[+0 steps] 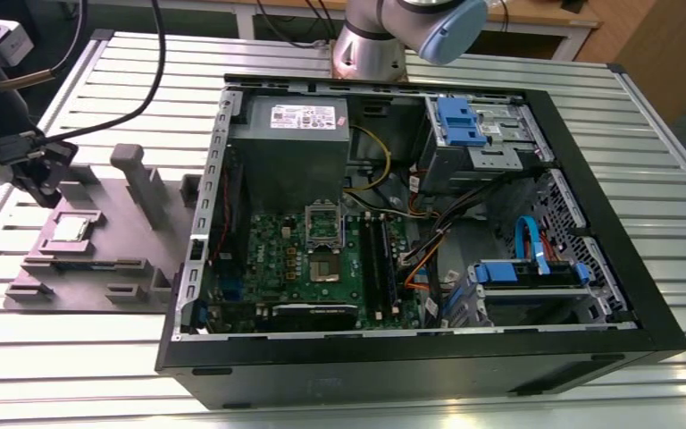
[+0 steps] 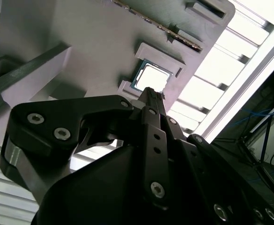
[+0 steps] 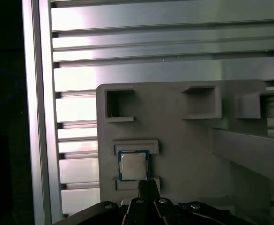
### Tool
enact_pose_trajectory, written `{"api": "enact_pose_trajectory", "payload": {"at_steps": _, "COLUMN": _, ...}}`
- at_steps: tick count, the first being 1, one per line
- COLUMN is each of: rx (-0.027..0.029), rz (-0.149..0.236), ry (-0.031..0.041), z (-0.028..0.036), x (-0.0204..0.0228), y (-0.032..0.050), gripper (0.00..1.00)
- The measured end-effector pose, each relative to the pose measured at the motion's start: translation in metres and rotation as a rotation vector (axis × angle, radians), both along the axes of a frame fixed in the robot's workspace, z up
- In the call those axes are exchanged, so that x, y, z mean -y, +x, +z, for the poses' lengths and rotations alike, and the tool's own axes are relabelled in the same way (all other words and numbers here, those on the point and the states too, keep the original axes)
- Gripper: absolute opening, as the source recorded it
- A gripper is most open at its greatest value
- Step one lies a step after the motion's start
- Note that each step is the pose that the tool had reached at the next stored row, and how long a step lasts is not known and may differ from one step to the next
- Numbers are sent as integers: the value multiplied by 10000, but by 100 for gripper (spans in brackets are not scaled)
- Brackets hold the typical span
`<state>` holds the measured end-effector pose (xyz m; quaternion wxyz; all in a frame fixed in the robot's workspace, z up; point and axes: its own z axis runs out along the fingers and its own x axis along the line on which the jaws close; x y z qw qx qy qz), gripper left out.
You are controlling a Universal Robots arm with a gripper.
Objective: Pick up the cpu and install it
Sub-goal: 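Pick up the cpu and move it towards the insertion slot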
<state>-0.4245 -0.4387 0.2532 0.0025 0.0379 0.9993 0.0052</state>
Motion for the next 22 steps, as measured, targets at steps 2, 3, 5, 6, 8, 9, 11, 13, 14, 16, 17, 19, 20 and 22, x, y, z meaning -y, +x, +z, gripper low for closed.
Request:
{"api": "enact_pose_trajectory", "payload": {"at_steps": 2, "rx": 0, "rz": 0, "ry": 0, "z": -29, "x": 0, "y": -3, "gripper": 10}}
{"api": "enact_pose_trajectory", "payload": {"at_steps": 3, "rx": -1, "rz": 0, "ry": 0, "z": -42, "x": 0, "y": -6, "gripper": 10}}
{"api": "enact_pose_trajectory", "payload": {"at_steps": 5, "rx": -2, "rz": 0, "ry": -1, "z": -57, "x": 0, "y": -12, "gripper": 10}}
{"api": "enact_pose_trajectory", "payload": {"at_steps": 6, "rx": -2, "rz": 0, "ry": -1, "z": -62, "x": 0, "y": -15, "gripper": 10}}
{"api": "enact_pose_trajectory", "payload": {"at_steps": 8, "rx": -1, "rz": -1, "ry": -1, "z": -75, "x": 0, "y": -25, "gripper": 10}}
{"api": "enact_pose_trajectory", "payload": {"at_steps": 9, "rx": 1, "rz": 0, "ry": 1, "z": -88, "x": 0, "y": -27, "gripper": 10}}
{"api": "enact_pose_trajectory", "payload": {"at_steps": 11, "rx": -1, "rz": 1, "ry": -1, "z": -120, "x": 1, "y": -29, "gripper": 10}}
{"api": "enact_pose_trajectory", "payload": {"at_steps": 13, "rx": -1, "rz": 1, "ry": -1, "z": -150, "x": 0, "y": -29, "gripper": 10}}
{"api": "enact_pose_trajectory", "payload": {"at_steps": 14, "rx": 0, "rz": 0, "ry": 0, "z": -162, "x": 0, "y": -30, "gripper": 10}}
{"api": "enact_pose_trajectory", "payload": {"at_steps": 16, "rx": -2, "rz": 1, "ry": -2, "z": -168, "x": 1, "y": -31, "gripper": 10}}
{"api": "enact_pose_trajectory", "payload": {"at_steps": 17, "rx": -2, "rz": 0, "ry": -2, "z": -168, "x": 1, "y": -31, "gripper": 10}}
{"api": "enact_pose_trajectory", "payload": {"at_steps": 19, "rx": -2, "rz": 0, "ry": -1, "z": -169, "x": 0, "y": -30, "gripper": 10}}
{"api": "enact_pose_trajectory", "payload": {"at_steps": 20, "rx": -1, "rz": 0, "ry": -1, "z": -169, "x": 0, "y": -30, "gripper": 10}}
{"api": "enact_pose_trajectory", "payload": {"at_steps": 22, "rx": -1, "rz": 0, "ry": -1, "z": -169, "x": 0, "y": -30, "gripper": 10}}
